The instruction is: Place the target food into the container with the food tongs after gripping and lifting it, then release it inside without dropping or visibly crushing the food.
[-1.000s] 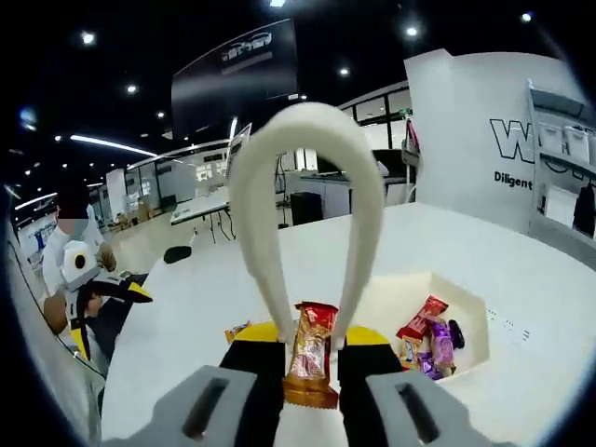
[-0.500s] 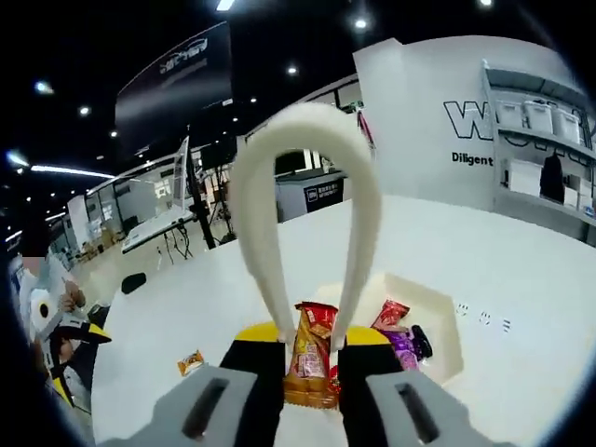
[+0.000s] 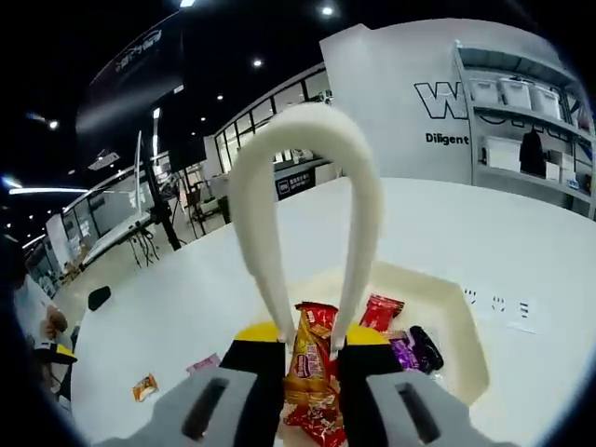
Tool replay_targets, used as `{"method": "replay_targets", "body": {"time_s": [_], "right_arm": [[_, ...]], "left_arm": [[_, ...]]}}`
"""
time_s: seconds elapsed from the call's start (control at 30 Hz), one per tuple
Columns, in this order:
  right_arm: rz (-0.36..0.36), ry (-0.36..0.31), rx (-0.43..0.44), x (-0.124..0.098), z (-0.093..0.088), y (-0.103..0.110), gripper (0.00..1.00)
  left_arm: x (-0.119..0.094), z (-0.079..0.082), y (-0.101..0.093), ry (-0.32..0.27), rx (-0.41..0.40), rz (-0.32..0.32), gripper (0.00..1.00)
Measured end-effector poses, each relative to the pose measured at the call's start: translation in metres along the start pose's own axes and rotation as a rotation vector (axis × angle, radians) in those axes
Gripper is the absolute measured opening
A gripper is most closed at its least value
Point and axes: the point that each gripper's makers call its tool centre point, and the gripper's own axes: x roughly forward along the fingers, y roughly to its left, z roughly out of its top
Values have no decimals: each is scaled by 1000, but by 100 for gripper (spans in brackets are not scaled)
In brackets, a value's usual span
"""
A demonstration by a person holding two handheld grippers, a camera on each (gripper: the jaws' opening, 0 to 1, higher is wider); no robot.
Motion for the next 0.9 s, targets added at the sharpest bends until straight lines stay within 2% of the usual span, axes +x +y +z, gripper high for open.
{"method": "replay_targets", "body": {"time_s": [0.07,0.1,0.27,0.4,0.5,0.57,0.67,0.9], "right_arm": [[2,-2,-11,2,0,0,13],[-20,5,7,6,0,-4,13],[-24,-3,-13,16,1,1,13],[-68,5,-12,28,0,-3,13],[-63,-3,1,34,2,-2,13],[-87,9,-29,36,2,-4,13],[-120,7,-19,41,3,-12,13],[-133,33,-68,47,-7,-12,14]], "left_arm": [[2,0,0,2,1,-5,99],[4,0,0,6,1,-6,99],[6,1,1,3,0,-8,99],[6,-1,4,6,-3,-2,98],[5,-3,7,13,-9,2,98],[4,-5,10,16,-11,6,98],[4,-6,13,21,-10,9,98],[3,-3,19,18,-3,16,97]]}}
